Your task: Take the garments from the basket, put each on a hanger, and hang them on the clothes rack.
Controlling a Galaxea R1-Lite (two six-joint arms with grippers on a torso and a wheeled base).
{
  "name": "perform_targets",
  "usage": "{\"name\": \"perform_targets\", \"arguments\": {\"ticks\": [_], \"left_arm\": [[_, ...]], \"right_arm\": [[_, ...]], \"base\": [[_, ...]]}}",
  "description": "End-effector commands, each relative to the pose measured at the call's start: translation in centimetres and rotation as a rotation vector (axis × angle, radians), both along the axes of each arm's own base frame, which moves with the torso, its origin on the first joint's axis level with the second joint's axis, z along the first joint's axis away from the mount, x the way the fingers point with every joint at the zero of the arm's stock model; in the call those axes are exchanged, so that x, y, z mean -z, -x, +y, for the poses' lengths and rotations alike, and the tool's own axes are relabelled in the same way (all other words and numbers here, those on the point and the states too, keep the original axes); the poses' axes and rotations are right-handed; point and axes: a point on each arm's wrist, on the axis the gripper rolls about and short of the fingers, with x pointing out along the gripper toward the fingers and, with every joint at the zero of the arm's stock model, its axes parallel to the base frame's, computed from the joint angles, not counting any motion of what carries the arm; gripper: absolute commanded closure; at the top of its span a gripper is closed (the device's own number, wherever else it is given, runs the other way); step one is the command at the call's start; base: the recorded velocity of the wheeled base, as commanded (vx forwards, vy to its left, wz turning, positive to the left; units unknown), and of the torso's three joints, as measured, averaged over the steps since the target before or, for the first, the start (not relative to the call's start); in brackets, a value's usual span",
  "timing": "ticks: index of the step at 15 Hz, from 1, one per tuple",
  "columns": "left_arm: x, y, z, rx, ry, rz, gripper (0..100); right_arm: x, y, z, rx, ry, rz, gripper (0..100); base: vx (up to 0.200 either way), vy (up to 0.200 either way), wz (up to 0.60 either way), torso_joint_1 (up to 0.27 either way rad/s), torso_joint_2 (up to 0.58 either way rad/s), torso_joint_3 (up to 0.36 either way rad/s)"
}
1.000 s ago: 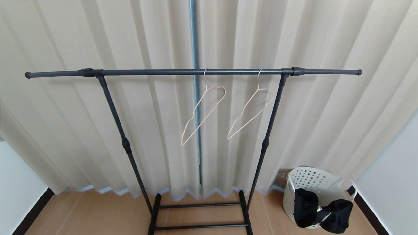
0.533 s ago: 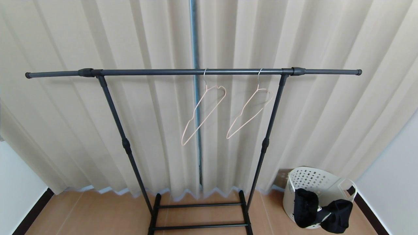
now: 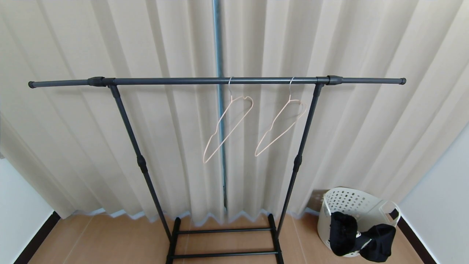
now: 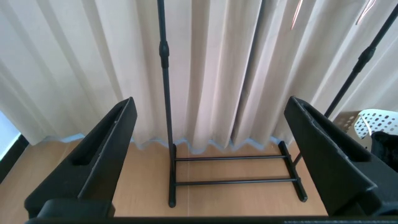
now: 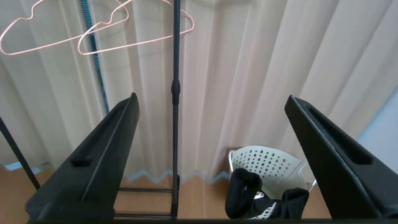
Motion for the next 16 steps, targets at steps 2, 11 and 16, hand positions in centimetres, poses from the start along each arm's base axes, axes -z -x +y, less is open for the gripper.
{"name": "perform_targets", "arguments": {"ticks": [2, 11, 16], "left_arm": [[-0.02, -0.01, 0.00, 0.000, 0.004, 0.000, 0], [-0.04, 0.00, 0.00, 0.000, 0.007, 0.000, 0], [-0.02, -0.01, 0.00, 0.000, 0.007, 0.000, 0]], "right_arm": [[0.00, 0.00, 0.00, -0.001, 0.000, 0.000, 0], [0.01, 0.00, 0.00, -0.002, 0.004, 0.002, 0], [0.03, -0.01, 0.00, -0.002, 0.004, 0.003, 0]], "base": [[0.000, 0.000, 0.00, 0.000, 0.00, 0.000], [0.000, 0.000, 0.00, 0.000, 0.00, 0.000], [0.000, 0.000, 0.00, 0.000, 0.00, 0.000]]}}
